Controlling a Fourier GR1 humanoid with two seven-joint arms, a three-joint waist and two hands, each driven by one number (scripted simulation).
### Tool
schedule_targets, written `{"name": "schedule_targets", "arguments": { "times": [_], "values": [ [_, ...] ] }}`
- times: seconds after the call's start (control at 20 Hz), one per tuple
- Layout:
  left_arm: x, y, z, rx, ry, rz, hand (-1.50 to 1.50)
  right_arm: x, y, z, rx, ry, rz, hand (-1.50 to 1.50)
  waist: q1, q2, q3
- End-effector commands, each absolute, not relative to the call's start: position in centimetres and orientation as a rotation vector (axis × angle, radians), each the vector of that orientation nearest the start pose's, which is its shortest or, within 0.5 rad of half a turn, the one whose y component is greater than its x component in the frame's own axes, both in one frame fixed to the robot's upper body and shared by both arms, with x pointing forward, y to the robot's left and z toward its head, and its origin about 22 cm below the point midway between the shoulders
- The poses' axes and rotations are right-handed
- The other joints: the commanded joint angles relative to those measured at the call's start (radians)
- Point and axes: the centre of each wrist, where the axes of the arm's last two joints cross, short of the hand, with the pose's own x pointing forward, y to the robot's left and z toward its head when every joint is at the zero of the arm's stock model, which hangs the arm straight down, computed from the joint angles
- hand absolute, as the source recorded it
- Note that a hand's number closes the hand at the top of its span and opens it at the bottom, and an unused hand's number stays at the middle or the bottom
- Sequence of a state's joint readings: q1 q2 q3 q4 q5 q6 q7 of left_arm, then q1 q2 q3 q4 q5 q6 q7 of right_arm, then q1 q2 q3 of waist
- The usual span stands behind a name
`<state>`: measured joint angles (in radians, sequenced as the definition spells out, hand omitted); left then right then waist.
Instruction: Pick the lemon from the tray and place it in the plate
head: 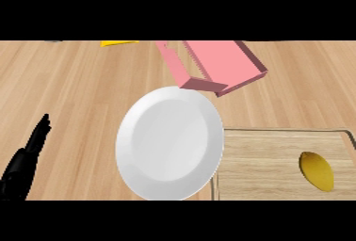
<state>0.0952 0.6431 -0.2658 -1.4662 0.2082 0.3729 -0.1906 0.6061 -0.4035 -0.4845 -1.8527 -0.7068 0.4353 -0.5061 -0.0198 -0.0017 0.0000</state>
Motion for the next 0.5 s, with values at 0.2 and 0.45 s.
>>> {"name": "schedule_targets", "arguments": {
  "times": [0.2,0.45],
  "values": [
    [21.4,33.5,-0.9,0.471,-1.516,-0.288,0.0,6.5,-45.5,10.2,-0.244,-1.826,0.164,-1.5,0.014,0.003,-0.001],
    [21.9,33.6,-0.7,0.487,-1.508,-0.287,0.0,8.9,-45.3,10.9,-0.253,-1.702,0.295,-1.5,0.021,0.003,0.0]
  ]
}}
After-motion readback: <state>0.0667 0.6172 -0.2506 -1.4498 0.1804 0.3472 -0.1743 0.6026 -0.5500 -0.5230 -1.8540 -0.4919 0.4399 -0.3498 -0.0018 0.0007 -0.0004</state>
